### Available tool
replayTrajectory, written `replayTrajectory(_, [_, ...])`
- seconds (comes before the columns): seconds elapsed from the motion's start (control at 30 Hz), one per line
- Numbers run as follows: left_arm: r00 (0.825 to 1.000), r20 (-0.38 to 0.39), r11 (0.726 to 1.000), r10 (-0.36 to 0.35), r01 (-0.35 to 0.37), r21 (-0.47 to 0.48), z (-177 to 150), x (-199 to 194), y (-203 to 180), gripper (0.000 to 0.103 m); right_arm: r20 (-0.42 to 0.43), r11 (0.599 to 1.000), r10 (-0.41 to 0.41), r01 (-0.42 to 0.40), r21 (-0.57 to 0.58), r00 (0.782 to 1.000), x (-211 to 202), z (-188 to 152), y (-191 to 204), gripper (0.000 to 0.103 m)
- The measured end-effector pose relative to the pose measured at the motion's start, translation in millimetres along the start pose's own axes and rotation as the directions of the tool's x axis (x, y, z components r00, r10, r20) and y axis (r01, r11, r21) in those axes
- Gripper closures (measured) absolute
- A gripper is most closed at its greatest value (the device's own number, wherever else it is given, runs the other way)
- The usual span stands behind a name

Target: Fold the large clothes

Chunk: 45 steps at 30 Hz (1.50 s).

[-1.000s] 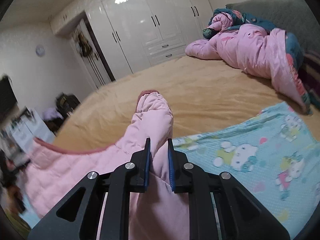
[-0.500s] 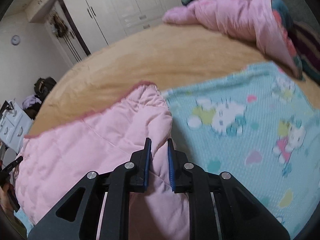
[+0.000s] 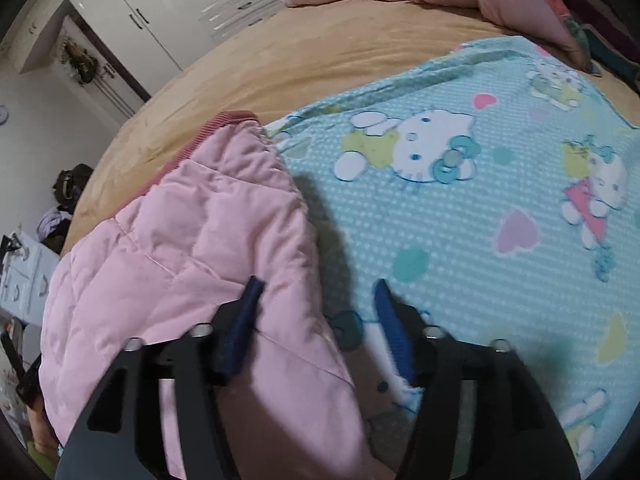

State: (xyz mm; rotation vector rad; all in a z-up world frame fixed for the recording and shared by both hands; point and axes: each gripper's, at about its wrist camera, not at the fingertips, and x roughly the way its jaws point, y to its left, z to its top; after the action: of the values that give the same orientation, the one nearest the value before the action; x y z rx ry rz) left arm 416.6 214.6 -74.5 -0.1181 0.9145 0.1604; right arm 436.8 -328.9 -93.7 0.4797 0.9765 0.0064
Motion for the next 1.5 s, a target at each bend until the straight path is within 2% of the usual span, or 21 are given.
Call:
replayTrajectory(0.1, [1.0, -0.01, 1.0, 0.025, -0.026, -0.009, -5.5, -7.1, 7.5, 0.039, 0.014, 1.0, 0.029, -0.029, 0.004, 0.999, -16.1, -3.0, -5.0, 0.025])
replayTrajectory(0.17, [1.0, -0.011, 0.999, 0.02, -0.02, -0.029, -9.9, -16.4, 13.6, 0.032, 0.034, 0.999, 0.047, -0.046, -0.011, 0.998, -33.6, -7.8, -4.3, 0.015])
replayTrajectory(0.27, [0.998, -0.004, 0.998, 0.056, -0.056, -0.019, -14.2, -34.3, 14.3, 0.009, 0.065, 0.996, 0.066, -0.062, -0.062, 0.996, -61.4, -11.7, -0.4, 0.004])
replayTrajectory(0.5, [0.999, 0.031, 1.0, 0.009, -0.009, 0.001, -24.6, -79.2, 9.5, 0.009, 0.09, 0.979, 0.149, -0.134, -0.156, 0.985, -108.7, -19.5, 9.0, 0.004])
replayTrajectory(0.6, [0.997, 0.038, 0.998, -0.062, 0.063, -0.013, -32.0, -93.0, 11.9, 0.009, 0.092, 0.97, 0.159, -0.138, -0.202, 0.983, -120.9, -26.8, 12.0, 0.004])
replayTrajectory(0.67, [0.987, 0.038, 0.986, -0.157, 0.159, -0.056, -41.1, -98.5, 19.7, 0.009, 0.084, 0.965, 0.162, -0.14, -0.221, 0.983, -124.9, -32.1, 13.7, 0.004])
replayTrajectory(0.73, [0.981, 0.025, 0.978, -0.192, 0.194, -0.079, -46.8, -99.6, 23.3, 0.009, 0.082, 0.96, 0.165, -0.141, -0.242, 0.983, -129.2, -37.6, 15.9, 0.004])
replayTrajectory(0.87, [0.975, 0.002, 0.972, -0.221, 0.22, -0.082, -56.8, -101.1, 28.1, 0.009, 0.064, 0.949, 0.172, -0.148, -0.278, 0.983, -128.1, -46.5, 19.8, 0.004])
replayTrajectory(1.03, [0.966, -0.026, 0.961, -0.259, 0.255, -0.104, -59.7, -88.1, 31.6, 0.009, 0.021, 0.943, 0.135, -0.122, -0.309, 0.991, -107.9, -54.2, 24.9, 0.004])
replayTrajectory(1.23, [0.941, -0.071, 0.937, -0.331, 0.32, -0.138, -59.7, -56.9, 29.5, 0.009, -0.042, 0.954, 0.108, -0.116, -0.278, 0.993, -70.3, -50.7, 20.1, 0.004])
replayTrajectory(1.37, [0.905, -0.11, 0.9, -0.41, 0.383, -0.206, -62.0, -31.4, 34.6, 0.008, -0.094, 0.962, 0.151, -0.168, -0.215, 0.984, -45.5, -42.0, 10.8, 0.004])
replayTrajectory(1.5, [0.868, -0.144, 0.867, -0.475, 0.433, -0.246, -64.8, -10.4, 36.0, 0.008, -0.158, 0.956, 0.181, -0.212, -0.205, 0.971, -23.3, -36.1, 11.2, 0.004])
